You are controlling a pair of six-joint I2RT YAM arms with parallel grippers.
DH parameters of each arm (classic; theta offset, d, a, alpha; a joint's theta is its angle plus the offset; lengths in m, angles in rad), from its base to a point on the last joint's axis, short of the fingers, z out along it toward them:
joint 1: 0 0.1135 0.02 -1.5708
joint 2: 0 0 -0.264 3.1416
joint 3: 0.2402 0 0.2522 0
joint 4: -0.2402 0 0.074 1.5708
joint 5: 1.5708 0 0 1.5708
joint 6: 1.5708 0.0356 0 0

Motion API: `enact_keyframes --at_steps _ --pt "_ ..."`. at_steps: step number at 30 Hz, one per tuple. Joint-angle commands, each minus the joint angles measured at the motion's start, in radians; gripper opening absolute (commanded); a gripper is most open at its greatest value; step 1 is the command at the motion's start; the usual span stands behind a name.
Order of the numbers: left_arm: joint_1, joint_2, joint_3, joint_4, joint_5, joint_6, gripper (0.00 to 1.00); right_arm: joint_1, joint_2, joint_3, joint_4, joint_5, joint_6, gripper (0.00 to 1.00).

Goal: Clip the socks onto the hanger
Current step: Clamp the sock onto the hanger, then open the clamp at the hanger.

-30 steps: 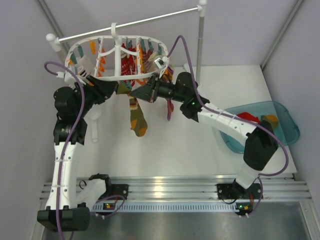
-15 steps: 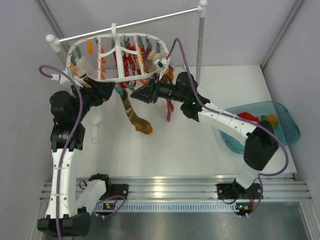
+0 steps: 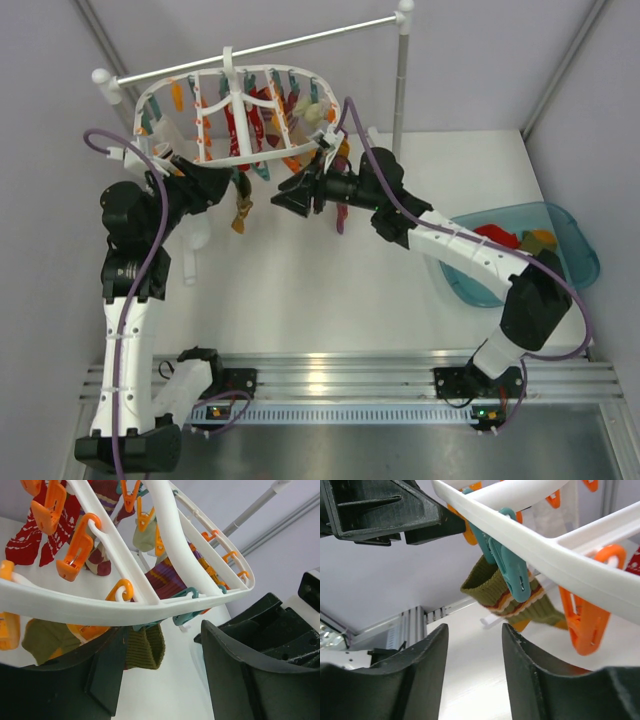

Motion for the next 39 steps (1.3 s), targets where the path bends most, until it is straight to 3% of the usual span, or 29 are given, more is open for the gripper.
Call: enact_keyframes --at_steps 1,3,28,33,39 --pt "0.006 -0.008 0.039 0.034 0.078 0.031 0.64 -0.026 -0.053 -0.007 0.035 0.04 -0.127 0.48" --pt "0.005 -0.004 0.04 0.028 0.087 0.031 0.64 -0.029 -0.045 -0.001 0.049 0.054 -0.161 0.55" --pt "0.008 0.003 0.019 0.069 0.214 0.016 0.63 -0.029 0.116 0.111 0.248 0.049 -0.138 0.57" --pt "0.009 -0.007 0.01 0.106 0.28 -0.013 0.63 -0.02 0.116 0.089 0.323 0.078 -0.154 0.53" --pt "0.009 -0.017 0.0 0.157 0.314 -0.045 0.6 -0.017 0.117 0.056 0.339 0.074 -0.184 0.3"
